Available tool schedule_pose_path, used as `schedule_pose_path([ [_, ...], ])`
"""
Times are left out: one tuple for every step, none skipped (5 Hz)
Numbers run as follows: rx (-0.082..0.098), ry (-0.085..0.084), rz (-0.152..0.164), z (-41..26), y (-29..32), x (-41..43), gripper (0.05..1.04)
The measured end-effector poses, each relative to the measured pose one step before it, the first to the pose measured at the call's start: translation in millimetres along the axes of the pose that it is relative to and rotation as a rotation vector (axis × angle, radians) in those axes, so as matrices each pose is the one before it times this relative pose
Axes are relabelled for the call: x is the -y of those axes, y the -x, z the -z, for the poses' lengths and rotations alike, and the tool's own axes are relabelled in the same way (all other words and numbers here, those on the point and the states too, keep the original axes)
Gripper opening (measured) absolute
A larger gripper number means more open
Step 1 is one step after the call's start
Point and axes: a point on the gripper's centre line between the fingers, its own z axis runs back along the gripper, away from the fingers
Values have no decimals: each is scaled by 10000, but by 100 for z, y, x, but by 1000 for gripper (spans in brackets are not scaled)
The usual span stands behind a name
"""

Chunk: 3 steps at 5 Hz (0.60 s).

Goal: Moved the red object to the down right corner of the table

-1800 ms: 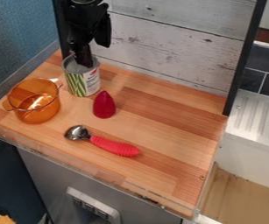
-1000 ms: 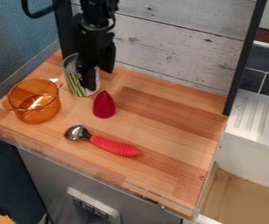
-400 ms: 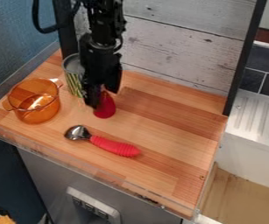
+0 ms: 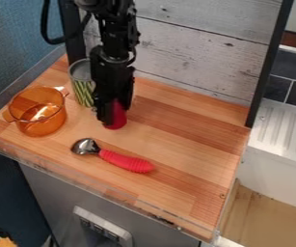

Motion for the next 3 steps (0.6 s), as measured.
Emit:
schedule_pose_path([
  [12,91,-129,142,14,-122,707],
  [-45,55,-3,-59,178,-158,707],
  [-160,150,289,-829,1266,-225,707],
])
